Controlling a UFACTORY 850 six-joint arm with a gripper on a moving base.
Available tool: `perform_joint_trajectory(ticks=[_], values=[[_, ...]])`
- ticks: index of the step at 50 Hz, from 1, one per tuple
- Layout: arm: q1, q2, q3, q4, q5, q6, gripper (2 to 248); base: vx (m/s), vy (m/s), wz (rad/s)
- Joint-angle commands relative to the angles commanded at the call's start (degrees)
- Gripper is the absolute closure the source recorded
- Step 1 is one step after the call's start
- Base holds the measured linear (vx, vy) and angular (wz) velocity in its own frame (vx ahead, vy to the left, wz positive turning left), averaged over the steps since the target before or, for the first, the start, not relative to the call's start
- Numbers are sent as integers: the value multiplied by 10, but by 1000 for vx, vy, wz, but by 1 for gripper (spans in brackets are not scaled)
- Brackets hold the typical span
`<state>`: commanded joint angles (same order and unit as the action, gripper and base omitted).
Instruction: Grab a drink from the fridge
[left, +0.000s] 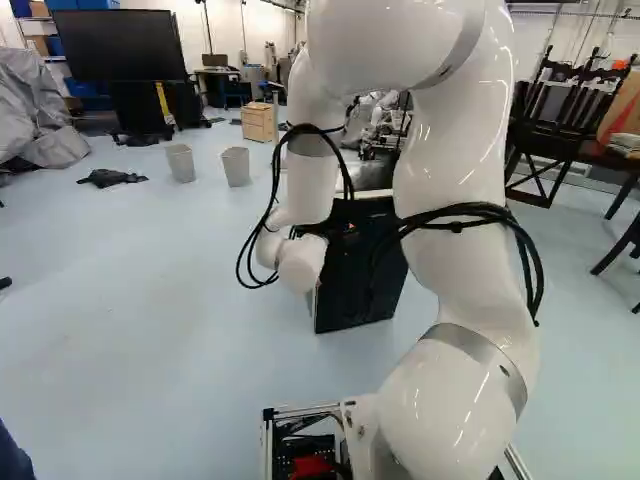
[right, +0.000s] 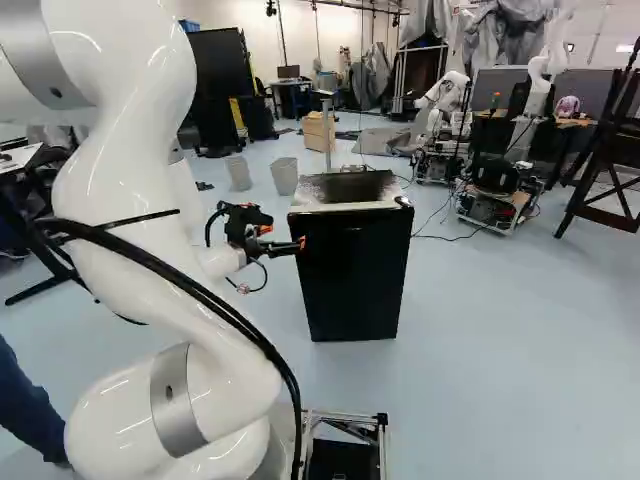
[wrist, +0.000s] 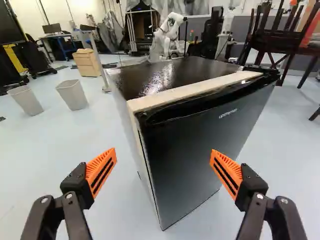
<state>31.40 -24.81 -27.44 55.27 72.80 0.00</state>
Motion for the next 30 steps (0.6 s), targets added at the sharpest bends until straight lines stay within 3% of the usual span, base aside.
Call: perform_joint_trajectory(ticks=[30], values=[[48, -30, -44, 117, 42, 0, 3, 0, 0, 0]])
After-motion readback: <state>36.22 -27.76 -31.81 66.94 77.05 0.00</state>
